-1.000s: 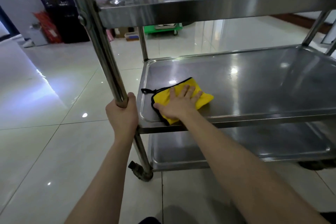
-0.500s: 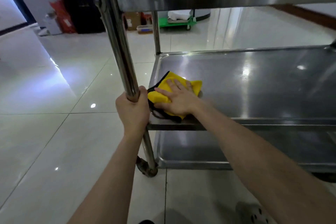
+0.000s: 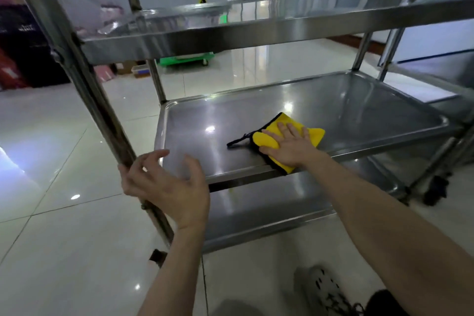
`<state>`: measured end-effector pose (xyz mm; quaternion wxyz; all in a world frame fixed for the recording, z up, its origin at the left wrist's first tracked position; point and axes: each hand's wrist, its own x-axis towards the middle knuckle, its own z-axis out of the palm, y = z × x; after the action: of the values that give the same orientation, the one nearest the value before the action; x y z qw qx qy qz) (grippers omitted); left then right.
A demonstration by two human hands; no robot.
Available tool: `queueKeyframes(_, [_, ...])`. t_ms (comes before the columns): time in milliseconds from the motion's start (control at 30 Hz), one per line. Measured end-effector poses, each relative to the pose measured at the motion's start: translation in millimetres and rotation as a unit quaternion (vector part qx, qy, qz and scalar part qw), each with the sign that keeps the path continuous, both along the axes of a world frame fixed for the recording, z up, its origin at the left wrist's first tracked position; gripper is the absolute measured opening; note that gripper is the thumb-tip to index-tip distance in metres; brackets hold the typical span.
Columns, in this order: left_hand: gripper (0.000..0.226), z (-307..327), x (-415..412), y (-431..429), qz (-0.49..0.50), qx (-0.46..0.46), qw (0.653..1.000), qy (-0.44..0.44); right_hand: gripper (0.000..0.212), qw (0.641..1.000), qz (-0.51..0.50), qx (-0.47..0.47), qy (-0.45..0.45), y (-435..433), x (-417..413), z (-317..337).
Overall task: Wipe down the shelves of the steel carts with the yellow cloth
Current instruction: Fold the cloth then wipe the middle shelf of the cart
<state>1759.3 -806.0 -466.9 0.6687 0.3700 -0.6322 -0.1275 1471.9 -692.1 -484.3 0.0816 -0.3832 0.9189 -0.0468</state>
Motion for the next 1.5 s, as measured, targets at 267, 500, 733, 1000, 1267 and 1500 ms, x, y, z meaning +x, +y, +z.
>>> queueKeyframes(267, [0.030, -1, -88, 22, -0.189, -0.019, 0.941, -0.280, 0.085, 1.000, 0.016, -0.014, 0.009, 0, 2, -4])
queueKeyframes(500, [0.057, -30, -133, 1, -0.115, 0.104, 0.890, -0.428, 0.072, 0.994, 0.110, -0.025, 0.000, 11, -16, -7])
queueKeyframes(733, [0.062, -29, -129, 1, -0.092, 0.136, 0.873, -0.459, 0.076, 0.997, 0.067, -0.017, 0.016, 49, -143, 0])
queueKeyframes(1000, [0.068, -32, -131, 2, -0.075, 0.121, 0.892, -0.429, 0.103, 0.998, 0.055, 0.025, 0.005, -78, -171, 17])
queueKeyframes(1267, [0.067, -25, -127, 5, -0.046, 0.123, 0.921, -0.366, 0.080, 0.954, 0.300, 0.011, 0.018, -141, -56, 14])
queueKeyframes(1500, [0.066, -19, -127, 8, -0.047, 0.145, 0.912, -0.381, 0.069, 0.915, 0.403, -0.007, 0.036, -52, -34, 9])
